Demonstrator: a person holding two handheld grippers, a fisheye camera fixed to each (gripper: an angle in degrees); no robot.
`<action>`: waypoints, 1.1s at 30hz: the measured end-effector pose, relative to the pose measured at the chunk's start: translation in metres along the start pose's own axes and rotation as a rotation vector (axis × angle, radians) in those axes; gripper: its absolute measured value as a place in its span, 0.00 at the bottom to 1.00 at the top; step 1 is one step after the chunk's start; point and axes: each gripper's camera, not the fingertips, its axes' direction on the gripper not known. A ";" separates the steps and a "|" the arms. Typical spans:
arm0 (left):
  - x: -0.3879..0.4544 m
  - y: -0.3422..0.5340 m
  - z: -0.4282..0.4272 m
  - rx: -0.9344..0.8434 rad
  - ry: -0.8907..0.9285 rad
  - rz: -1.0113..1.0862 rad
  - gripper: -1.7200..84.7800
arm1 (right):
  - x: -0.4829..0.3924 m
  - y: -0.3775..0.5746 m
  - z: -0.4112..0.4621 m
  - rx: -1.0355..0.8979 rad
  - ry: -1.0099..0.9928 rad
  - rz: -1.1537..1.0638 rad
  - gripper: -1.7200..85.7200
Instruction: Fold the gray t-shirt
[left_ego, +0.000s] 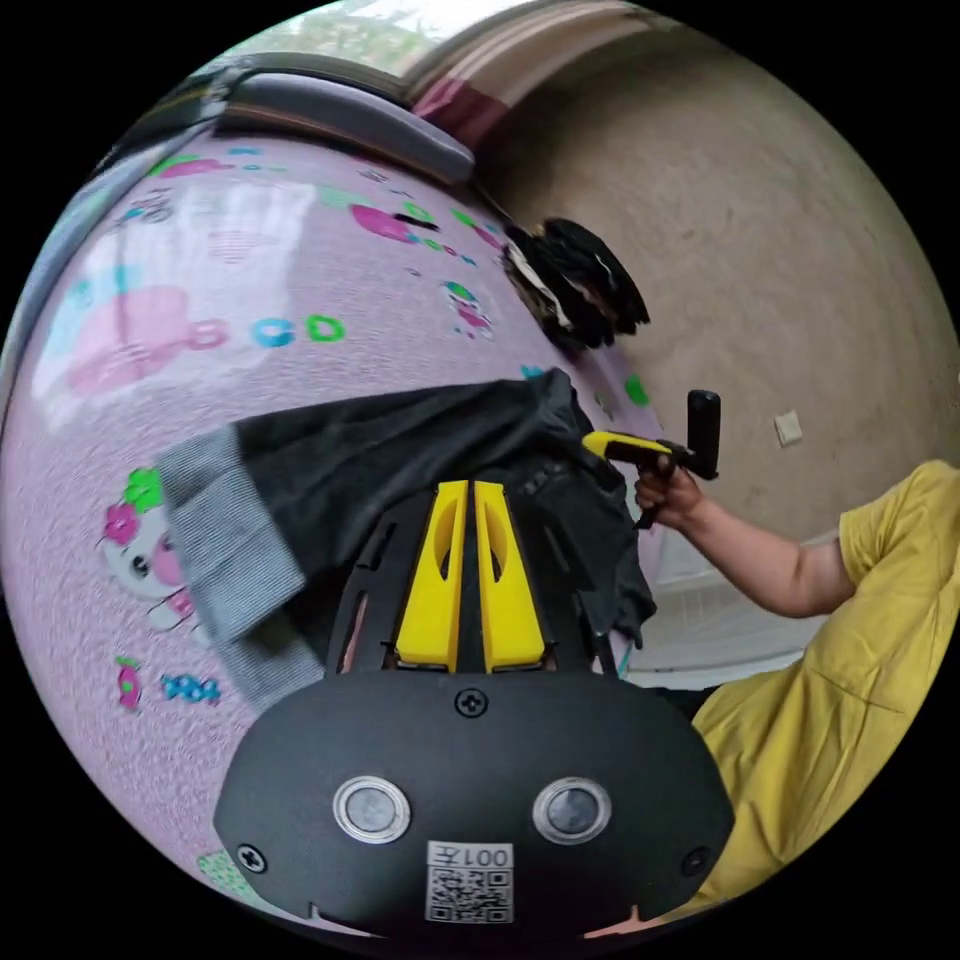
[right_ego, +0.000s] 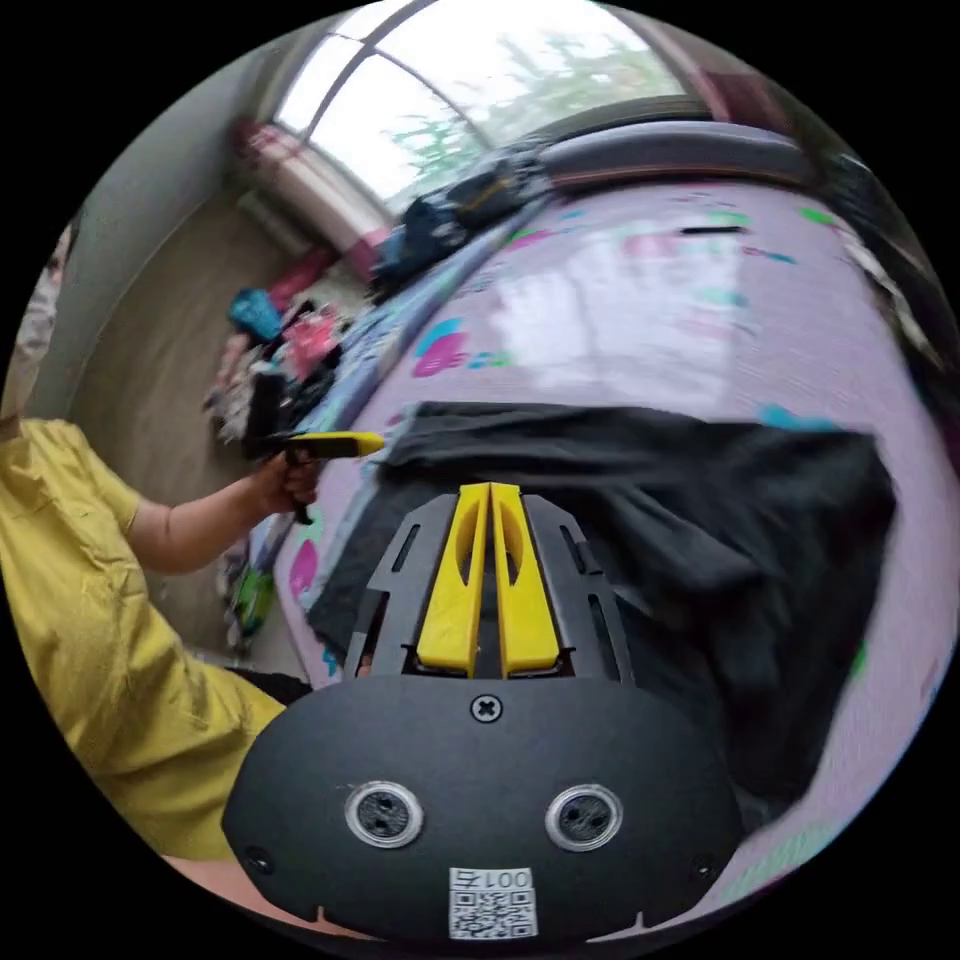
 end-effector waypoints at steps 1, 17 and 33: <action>0.008 -0.003 0.020 -0.036 0.015 0.061 0.02 | 0.011 0.008 -0.010 -0.002 0.049 0.047 0.05; 0.063 -0.056 0.253 -0.295 -0.145 0.587 0.08 | 0.055 0.055 -0.025 -0.083 0.281 0.030 0.05; -0.031 -0.045 0.251 -0.425 -0.077 0.540 0.01 | -0.015 0.076 -0.053 -0.048 0.209 -0.160 0.03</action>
